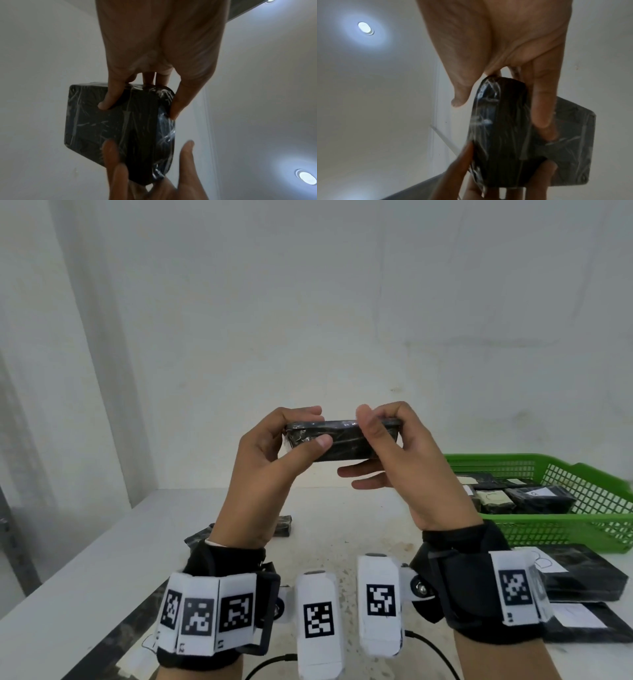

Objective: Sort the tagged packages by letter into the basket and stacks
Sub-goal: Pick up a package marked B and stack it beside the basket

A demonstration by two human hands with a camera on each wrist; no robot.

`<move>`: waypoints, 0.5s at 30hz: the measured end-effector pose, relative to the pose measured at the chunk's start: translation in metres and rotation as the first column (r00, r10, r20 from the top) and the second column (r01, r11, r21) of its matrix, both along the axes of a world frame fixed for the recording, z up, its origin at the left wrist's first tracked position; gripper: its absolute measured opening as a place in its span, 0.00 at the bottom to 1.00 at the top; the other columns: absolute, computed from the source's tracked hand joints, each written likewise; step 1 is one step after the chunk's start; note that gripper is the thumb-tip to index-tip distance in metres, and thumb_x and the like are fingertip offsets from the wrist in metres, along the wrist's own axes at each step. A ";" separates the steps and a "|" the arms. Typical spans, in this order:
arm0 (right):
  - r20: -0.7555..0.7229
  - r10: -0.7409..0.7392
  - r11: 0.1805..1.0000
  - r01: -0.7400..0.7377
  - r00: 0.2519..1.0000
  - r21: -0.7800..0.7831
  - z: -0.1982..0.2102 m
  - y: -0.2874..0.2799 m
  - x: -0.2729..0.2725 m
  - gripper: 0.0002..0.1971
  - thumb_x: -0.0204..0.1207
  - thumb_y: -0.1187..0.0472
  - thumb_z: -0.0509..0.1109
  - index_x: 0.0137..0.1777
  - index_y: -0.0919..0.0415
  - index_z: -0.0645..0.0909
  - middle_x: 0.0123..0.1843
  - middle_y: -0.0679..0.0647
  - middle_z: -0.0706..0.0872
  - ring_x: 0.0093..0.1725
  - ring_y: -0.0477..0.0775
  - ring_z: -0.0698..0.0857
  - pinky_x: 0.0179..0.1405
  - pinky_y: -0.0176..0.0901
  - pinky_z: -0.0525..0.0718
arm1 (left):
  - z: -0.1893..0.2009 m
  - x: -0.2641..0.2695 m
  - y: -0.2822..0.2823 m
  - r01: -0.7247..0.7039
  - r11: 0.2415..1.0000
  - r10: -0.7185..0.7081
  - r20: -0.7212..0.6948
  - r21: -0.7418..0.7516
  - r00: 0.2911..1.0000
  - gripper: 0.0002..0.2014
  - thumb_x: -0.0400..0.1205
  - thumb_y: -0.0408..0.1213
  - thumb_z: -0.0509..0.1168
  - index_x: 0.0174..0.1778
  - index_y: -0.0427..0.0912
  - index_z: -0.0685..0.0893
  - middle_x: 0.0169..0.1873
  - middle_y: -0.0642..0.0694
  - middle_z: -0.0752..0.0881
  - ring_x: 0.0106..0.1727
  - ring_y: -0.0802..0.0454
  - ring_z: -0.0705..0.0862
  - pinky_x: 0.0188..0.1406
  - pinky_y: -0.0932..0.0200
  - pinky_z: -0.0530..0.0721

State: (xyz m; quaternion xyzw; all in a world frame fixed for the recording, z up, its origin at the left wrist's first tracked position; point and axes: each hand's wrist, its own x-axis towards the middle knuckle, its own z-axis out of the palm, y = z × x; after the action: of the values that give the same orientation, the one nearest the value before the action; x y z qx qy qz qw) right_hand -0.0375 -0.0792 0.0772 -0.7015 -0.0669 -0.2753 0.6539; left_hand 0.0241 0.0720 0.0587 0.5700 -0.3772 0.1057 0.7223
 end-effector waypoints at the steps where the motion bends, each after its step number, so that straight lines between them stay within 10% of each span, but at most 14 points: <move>1: -0.036 0.003 1.000 -0.003 0.999 -0.012 0.000 0.000 0.000 0.32 0.65 0.32 0.62 0.59 0.57 0.74 0.56 0.56 0.88 0.37 0.57 0.93 0.31 0.44 0.89 | 0.000 0.001 0.002 -0.003 1.000 0.003 0.008 -0.001 1.000 0.11 0.68 0.45 0.74 0.44 0.50 0.89 0.60 0.51 0.89 0.67 0.44 0.84 0.69 0.36 0.81; 4: -0.128 0.013 1.000 -0.012 0.992 0.009 0.003 -0.006 -0.001 0.37 0.66 0.28 0.53 0.67 0.52 0.74 0.57 0.50 0.85 0.40 0.57 0.93 0.34 0.46 0.90 | 0.000 0.007 0.010 0.042 0.999 -0.042 0.014 -0.008 0.999 0.10 0.65 0.43 0.73 0.41 0.49 0.88 0.64 0.54 0.87 0.68 0.47 0.84 0.63 0.44 0.85; 8: -0.157 0.021 0.995 -0.005 0.987 0.100 0.002 -0.009 0.001 0.23 0.78 0.39 0.63 0.63 0.56 0.79 0.49 0.51 0.89 0.38 0.49 0.92 0.36 0.44 0.90 | 0.000 0.008 0.018 0.145 0.989 -0.145 0.008 -0.040 0.989 0.09 0.59 0.38 0.70 0.34 0.48 0.87 0.70 0.54 0.82 0.67 0.55 0.83 0.45 0.62 0.85; 12: -0.198 0.046 0.982 -0.008 0.979 0.187 -0.003 -0.008 0.009 0.20 0.78 0.49 0.71 0.66 0.54 0.76 0.53 0.53 0.90 0.40 0.47 0.91 0.35 0.40 0.87 | 0.002 0.008 0.019 0.205 0.975 -0.205 0.008 -0.085 0.979 0.09 0.55 0.32 0.64 0.27 0.48 0.84 0.70 0.49 0.82 0.69 0.50 0.81 0.45 0.60 0.81; 15: -0.166 0.040 0.971 0.001 0.985 0.237 -0.006 -0.012 0.010 0.35 0.77 0.61 0.74 0.80 0.52 0.61 0.51 0.57 0.91 0.41 0.46 0.91 0.34 0.37 0.87 | 0.001 0.010 0.021 0.203 0.976 -0.203 0.004 -0.079 0.979 0.08 0.54 0.37 0.62 0.27 0.48 0.83 0.69 0.46 0.83 0.71 0.45 0.79 0.46 0.55 0.77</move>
State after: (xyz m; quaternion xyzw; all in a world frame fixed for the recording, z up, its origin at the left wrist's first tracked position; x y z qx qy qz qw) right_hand -0.0271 -0.0909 0.0711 -0.6387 0.0155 -0.2142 0.7388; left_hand 0.0338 0.0933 0.0601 0.4997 -0.4274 0.0452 0.7520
